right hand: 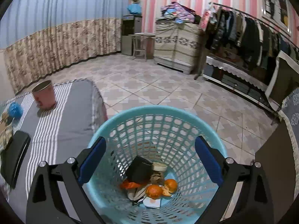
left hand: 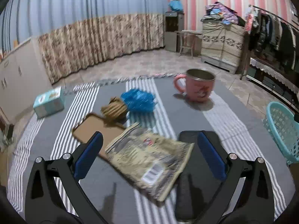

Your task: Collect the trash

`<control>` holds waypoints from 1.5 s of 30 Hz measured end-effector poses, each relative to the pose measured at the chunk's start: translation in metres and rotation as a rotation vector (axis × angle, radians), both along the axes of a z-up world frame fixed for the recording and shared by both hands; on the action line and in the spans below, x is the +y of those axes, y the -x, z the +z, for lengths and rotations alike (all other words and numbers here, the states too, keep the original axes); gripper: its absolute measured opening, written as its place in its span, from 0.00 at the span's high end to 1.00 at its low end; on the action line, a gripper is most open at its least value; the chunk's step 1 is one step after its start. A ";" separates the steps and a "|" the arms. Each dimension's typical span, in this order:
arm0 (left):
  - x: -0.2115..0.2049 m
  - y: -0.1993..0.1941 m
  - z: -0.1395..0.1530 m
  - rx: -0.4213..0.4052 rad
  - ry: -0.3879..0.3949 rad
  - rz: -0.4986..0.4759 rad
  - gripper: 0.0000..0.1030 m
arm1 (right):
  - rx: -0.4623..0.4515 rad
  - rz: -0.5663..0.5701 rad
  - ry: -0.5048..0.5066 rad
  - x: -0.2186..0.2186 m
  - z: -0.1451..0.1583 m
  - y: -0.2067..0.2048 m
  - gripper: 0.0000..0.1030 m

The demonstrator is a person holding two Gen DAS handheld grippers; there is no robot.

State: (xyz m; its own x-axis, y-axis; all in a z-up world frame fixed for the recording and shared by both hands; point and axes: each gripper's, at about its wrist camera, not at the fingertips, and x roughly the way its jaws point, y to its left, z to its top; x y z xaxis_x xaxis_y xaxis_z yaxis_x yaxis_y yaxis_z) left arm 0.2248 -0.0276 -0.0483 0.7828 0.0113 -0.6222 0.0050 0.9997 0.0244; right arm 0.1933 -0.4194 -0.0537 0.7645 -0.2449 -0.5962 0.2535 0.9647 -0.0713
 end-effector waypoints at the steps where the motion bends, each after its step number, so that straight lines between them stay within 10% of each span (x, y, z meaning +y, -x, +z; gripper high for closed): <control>1: 0.004 -0.003 -0.002 0.012 0.008 0.002 0.05 | -0.001 0.013 0.008 0.004 0.001 0.000 0.09; 10: 0.036 -0.036 -0.041 0.154 0.037 0.021 0.11 | 0.005 0.006 0.020 0.007 0.001 -0.003 0.09; 23: 0.028 -0.034 -0.042 0.145 0.053 -0.063 1.00 | 0.012 -0.006 -0.054 0.027 -0.002 -0.008 0.09; 35: 0.049 -0.018 -0.022 0.135 0.042 -0.113 0.97 | 0.076 0.074 0.084 0.082 -0.018 -0.017 0.09; 39: 0.043 -0.014 -0.032 0.137 0.020 -0.098 0.35 | 0.074 0.090 0.100 0.093 -0.016 -0.019 0.09; 45: 0.039 -0.032 -0.048 0.229 0.075 -0.133 0.27 | 0.061 0.101 0.088 0.092 -0.012 -0.018 0.09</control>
